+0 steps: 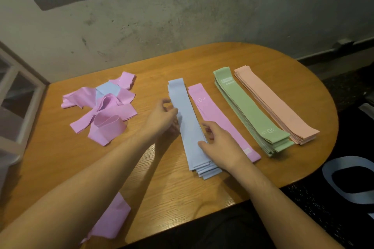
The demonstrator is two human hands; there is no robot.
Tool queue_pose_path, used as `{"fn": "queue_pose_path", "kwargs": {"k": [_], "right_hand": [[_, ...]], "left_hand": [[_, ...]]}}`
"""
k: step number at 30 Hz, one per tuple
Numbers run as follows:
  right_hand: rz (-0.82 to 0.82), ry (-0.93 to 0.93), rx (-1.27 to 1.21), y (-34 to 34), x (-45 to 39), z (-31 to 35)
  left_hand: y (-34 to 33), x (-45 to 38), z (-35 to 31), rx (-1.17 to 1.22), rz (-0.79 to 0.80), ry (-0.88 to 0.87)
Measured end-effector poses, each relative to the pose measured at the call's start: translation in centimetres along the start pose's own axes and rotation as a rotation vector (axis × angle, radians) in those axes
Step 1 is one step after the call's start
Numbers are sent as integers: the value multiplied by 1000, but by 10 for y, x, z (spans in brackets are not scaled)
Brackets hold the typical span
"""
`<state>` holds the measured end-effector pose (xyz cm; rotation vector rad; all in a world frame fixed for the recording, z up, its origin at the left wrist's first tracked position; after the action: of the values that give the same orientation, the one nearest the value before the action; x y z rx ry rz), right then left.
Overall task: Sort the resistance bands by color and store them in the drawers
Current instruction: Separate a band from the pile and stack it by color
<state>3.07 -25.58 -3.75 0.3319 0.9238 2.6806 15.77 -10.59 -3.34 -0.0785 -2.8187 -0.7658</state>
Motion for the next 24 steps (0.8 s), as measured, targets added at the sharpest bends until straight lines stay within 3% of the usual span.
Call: {"fn": "queue_pose_path", "kwargs": {"k": [4,6,12,17,24], "right_hand": [[19,-57,-162,-3,4,0],[22,-76,-207,-3,6,3],[28,-127,-227,-4,13,5],[43,-135,-192,-5,18,6],[-90,103,-142,-7,31,31]], "left_hand": [[-9,44,9,-67,278,114],[-10,59,10,-42,314,113],[-23,77,17,-80,335,73],[-23,77,15,-310,322,-103],[25,72,25,-347,120,-270]]}}
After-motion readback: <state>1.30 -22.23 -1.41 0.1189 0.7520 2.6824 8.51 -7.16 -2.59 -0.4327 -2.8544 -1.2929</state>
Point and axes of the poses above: each hand's wrist, its own x-axis away from the middle knuckle, its own y-axis out of the back of the hand, z = x × y, the point moved 6 cm from there along -x, towards the middle knuckle, and after that the axes turned 12 degrees about -z, right-handed, at the moved point
